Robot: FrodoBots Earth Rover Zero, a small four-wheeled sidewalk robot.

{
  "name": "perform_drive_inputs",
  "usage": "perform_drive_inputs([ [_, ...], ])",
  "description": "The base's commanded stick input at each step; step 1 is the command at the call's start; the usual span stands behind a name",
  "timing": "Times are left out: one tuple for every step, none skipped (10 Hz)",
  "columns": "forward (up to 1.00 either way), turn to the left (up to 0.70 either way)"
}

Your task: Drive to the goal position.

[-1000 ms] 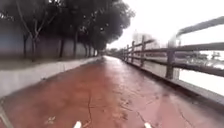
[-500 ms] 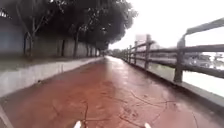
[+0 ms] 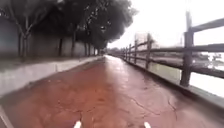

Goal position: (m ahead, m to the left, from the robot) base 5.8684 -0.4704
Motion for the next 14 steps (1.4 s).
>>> perform_drive_inputs([
  [0.50, 0.00],
  [0.50, 0.00],
  [0.50, 0.00],
  [0.50, 0.00],
  [0.50, 0.00],
  [0.50, 0.00],
  [0.50, 0.00],
  [0.50, 0.00],
  [0.50, 0.00],
  [0.50, 0.00],
  [0.50, 0.00],
  [0.50, 0.00],
  [0.50, 0.00],
  [0.50, 0.00],
])
